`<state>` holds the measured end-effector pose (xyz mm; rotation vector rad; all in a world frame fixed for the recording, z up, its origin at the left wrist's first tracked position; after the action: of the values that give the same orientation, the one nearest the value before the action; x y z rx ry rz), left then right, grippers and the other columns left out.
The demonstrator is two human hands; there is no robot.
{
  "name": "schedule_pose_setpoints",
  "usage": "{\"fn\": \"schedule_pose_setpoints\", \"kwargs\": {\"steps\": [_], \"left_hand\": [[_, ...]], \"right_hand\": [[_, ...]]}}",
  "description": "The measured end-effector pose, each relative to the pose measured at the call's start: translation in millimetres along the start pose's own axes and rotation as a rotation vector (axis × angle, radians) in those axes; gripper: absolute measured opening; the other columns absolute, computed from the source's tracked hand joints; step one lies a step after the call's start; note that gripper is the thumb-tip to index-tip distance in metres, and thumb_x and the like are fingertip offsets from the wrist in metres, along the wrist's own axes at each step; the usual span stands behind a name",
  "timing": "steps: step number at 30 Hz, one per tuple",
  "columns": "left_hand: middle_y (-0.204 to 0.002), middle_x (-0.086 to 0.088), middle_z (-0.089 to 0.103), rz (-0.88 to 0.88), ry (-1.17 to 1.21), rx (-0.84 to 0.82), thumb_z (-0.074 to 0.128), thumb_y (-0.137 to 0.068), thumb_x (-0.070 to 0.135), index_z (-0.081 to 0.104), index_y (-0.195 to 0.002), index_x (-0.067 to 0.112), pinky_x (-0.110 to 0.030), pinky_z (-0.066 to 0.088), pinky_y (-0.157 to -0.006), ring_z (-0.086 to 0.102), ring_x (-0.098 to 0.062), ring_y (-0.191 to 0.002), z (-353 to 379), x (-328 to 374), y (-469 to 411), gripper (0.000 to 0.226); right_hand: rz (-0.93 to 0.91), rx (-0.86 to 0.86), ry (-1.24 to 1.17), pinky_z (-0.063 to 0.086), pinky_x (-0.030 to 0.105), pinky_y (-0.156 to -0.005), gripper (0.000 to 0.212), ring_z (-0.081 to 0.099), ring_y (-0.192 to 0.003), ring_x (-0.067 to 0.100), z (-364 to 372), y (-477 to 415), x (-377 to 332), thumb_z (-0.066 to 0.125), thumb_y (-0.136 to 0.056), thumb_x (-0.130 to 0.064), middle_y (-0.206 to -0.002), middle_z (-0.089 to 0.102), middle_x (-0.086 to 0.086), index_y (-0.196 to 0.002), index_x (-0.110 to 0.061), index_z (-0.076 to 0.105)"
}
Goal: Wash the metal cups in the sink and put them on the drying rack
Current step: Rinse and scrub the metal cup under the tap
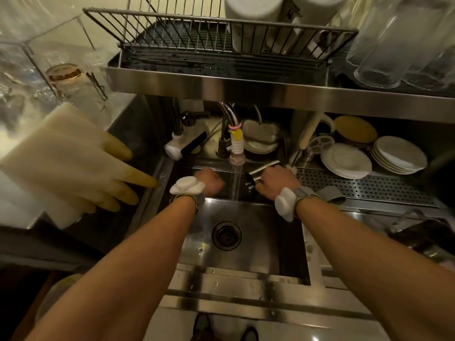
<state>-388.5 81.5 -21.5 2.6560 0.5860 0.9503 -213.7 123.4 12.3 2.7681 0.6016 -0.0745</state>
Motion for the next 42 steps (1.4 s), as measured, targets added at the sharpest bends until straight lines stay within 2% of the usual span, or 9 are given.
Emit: {"fn": "schedule_pose_setpoints", "kwargs": {"steps": [5,15,17,20,24,29,36,40,42], "left_hand": [[-0.115,-0.016,0.067,0.004,-0.001,0.003,0.055,-0.09,0.024,0.069,-0.11,0.003,-0.033,0.047,-0.085,0.062,-0.032,-0.109,-6.7,10.5,2.7,0.032],[-0.112,-0.012,0.069,0.032,0.0,0.011,0.056,-0.088,0.029,0.072,-0.105,0.008,-0.037,0.052,-0.093,0.064,-0.029,-0.103,-11.6,18.1,1.4,0.031],[-0.114,-0.013,0.069,0.05,-0.009,0.012,0.055,-0.09,0.03,0.072,-0.107,0.008,-0.037,0.051,-0.094,0.064,-0.03,-0.104,-12.4,22.2,1.8,0.032],[-0.117,-0.015,0.067,0.076,-0.006,0.033,0.055,-0.091,0.031,0.07,-0.111,0.008,-0.038,0.05,-0.096,0.062,-0.033,-0.108,-13.5,28.8,3.5,0.033],[-0.119,-0.012,0.066,0.092,0.053,0.002,0.059,-0.09,0.03,0.068,-0.114,0.009,-0.032,0.047,-0.092,0.061,-0.028,-0.11,-12.5,29.2,5.4,0.033],[-0.112,-0.003,0.064,0.147,0.317,-0.147,0.07,-0.083,0.015,0.061,-0.123,0.01,-0.025,0.043,-0.088,0.059,-0.017,-0.107,-2.6,27.3,9.1,0.041],[-0.116,-0.016,0.068,-0.012,0.562,-0.205,0.074,-0.078,0.037,0.065,-0.116,0.01,-0.043,0.054,-0.093,0.067,-0.031,-0.101,28.6,3.2,-15.8,0.047],[-0.119,-0.008,0.064,-0.032,0.447,-0.065,0.054,-0.093,0.039,0.062,-0.118,0.007,-0.03,0.045,-0.088,0.061,-0.025,-0.108,25.0,5.0,-29.0,0.042],[-0.134,-0.013,0.056,-0.072,0.328,0.015,0.04,-0.099,0.041,0.058,-0.127,0.005,-0.032,0.039,-0.097,0.053,-0.029,-0.122,18.5,-2.9,-32.7,0.048]], "right_hand": [[-0.073,0.056,0.152,0.037,0.031,-0.073,0.029,0.06,-0.1,0.033,-14.7,7.5,-10.8,0.053,-0.09,-0.029,-0.106,0.064,0.017,-0.101,-0.005,0.063],[-0.166,0.159,0.348,0.035,0.041,-0.104,0.033,0.056,-0.111,0.032,-28.2,8.0,-19.8,0.054,-0.088,-0.024,-0.115,0.064,0.015,-0.114,-0.006,0.062],[-0.175,0.17,0.341,0.037,0.041,-0.103,0.033,0.057,-0.11,0.031,-32.2,7.7,-18.5,0.053,-0.089,-0.024,-0.113,0.064,0.015,-0.113,-0.005,0.063],[-0.201,0.155,0.284,0.04,0.037,-0.091,0.03,0.058,-0.102,0.033,-32.9,9.1,-18.3,0.05,-0.091,-0.026,-0.107,0.065,0.018,-0.104,-0.003,0.065],[-0.206,0.02,0.221,0.037,0.032,-0.079,0.032,0.054,-0.106,0.034,-16.1,6.6,-22.3,0.052,-0.093,-0.029,-0.117,0.058,0.016,-0.113,-0.008,0.065],[-0.276,-0.061,0.21,0.033,0.037,-0.092,0.026,0.049,-0.109,0.03,4.4,-6.7,-37.9,0.053,-0.09,-0.028,-0.112,0.06,0.012,-0.105,-0.013,0.068],[-0.333,-0.036,0.17,0.028,0.036,-0.096,0.029,0.044,-0.113,0.025,27.2,-17.5,-44.8,0.049,-0.095,-0.03,-0.119,0.056,0.009,-0.112,-0.016,0.067],[-0.285,-0.019,0.13,0.028,0.037,-0.099,0.03,0.045,-0.116,0.027,31.0,-29.5,-34.2,0.051,-0.094,-0.031,-0.125,0.055,0.01,-0.116,-0.017,0.065],[-0.25,0.005,0.143,0.028,0.038,-0.101,0.031,0.044,-0.118,0.028,30.6,-30.9,-29.8,0.05,-0.094,-0.029,-0.125,0.056,0.011,-0.119,-0.014,0.063]]}}
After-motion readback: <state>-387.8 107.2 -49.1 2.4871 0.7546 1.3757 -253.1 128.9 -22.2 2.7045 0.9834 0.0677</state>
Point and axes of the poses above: each hand's wrist, its own y-axis away from the middle knuckle, its own z-axis out of the palm, x = y × z, the point moved 7 cm from there along -y, towards the middle knuckle
